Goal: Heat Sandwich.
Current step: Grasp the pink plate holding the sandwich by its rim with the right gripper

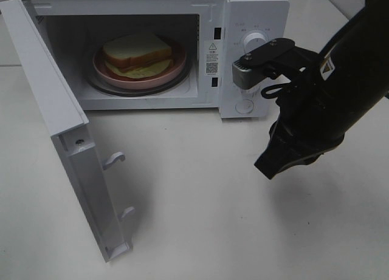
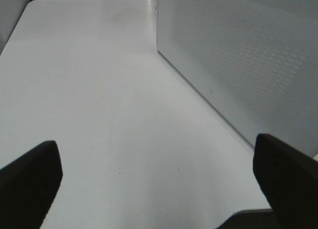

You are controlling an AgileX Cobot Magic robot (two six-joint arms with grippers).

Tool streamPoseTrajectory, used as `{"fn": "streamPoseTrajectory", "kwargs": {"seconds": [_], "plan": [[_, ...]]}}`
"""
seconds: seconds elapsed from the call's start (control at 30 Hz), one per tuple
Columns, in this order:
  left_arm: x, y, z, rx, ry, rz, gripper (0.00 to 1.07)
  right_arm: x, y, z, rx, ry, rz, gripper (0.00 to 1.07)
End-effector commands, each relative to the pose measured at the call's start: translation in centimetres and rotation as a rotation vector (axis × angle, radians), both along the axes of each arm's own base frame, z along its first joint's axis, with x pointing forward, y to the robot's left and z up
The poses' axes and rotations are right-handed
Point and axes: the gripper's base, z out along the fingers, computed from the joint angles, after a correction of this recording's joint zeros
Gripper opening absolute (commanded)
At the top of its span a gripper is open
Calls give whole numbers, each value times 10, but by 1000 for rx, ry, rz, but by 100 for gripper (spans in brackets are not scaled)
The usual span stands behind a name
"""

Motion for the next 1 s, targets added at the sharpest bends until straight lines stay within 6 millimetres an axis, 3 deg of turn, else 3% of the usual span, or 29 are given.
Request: {"fn": "streamPoseTrajectory", "kwargs": {"seconds": [0.03, 0.6, 0.93, 1.0], "plan": [[-2, 0, 0, -4, -25, -1, 98, 1, -2, 7, -47, -27, 171, 9], [-2, 0, 0, -4, -25, -1, 98, 1, -2, 8, -192, -188, 1003, 11], [-2, 0, 0, -4, -25, -1, 98, 2, -4, 8, -227, -198, 1041, 16], [-2, 0, 0, -4, -25, -1, 98, 3, -4, 8, -227, -207, 1039, 26]]}}
